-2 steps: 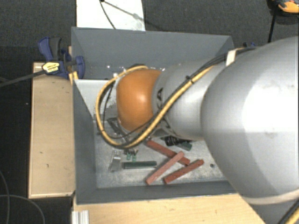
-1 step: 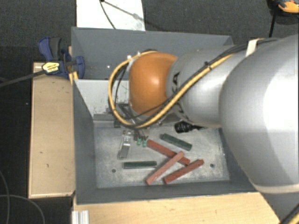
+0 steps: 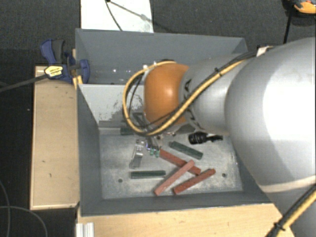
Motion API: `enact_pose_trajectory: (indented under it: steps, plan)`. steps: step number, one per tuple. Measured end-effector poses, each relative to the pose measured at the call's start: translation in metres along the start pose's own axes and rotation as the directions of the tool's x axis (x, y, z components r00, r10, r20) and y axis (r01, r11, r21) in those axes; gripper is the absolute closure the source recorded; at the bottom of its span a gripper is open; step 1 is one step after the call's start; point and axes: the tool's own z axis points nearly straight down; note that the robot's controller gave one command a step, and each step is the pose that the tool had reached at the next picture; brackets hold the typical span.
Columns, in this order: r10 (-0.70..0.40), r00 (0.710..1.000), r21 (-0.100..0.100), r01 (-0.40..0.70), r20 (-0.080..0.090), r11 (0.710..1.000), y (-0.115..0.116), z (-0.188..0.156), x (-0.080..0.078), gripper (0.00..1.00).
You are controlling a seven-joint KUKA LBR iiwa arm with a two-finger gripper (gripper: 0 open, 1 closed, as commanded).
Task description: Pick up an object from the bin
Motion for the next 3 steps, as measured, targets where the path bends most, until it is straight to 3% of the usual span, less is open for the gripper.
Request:
enact_pose_trajectory:
  steps: [1, 2, 3]
  plan:
    - [-0.111, 0.994, 0.004, 0.111, -0.015, 0.994, -0.040, 0.025, -0.003, 0.00]
    - [-0.161, 0.987, 0.007, 0.161, -0.018, 0.987, -0.049, -0.015, 0.002, 0.00]
    - [-0.114, 0.993, -0.002, 0.114, -0.003, 0.993, -0.079, -0.026, -0.008, 0.00]
